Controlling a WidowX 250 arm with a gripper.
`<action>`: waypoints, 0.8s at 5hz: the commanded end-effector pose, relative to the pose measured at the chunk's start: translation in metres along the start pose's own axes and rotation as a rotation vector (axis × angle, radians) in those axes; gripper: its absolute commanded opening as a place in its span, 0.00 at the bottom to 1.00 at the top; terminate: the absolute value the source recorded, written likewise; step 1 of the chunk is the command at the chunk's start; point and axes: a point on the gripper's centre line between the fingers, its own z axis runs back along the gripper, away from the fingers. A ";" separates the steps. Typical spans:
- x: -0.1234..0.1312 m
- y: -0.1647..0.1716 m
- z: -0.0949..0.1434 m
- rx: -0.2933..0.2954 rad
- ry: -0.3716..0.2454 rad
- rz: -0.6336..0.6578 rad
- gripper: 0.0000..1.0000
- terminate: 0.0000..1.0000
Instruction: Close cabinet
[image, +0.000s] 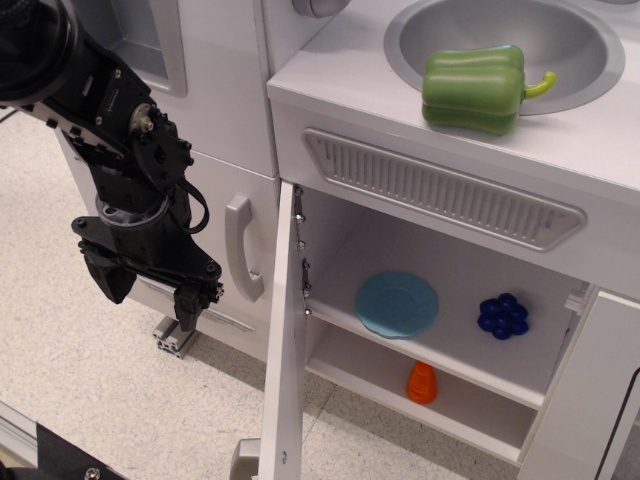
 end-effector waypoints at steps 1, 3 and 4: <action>0.000 0.000 0.000 0.000 0.000 0.000 1.00 0.00; -0.028 -0.018 -0.012 -0.037 -0.012 -0.270 1.00 0.00; -0.035 -0.045 -0.023 -0.065 -0.032 -0.332 1.00 0.00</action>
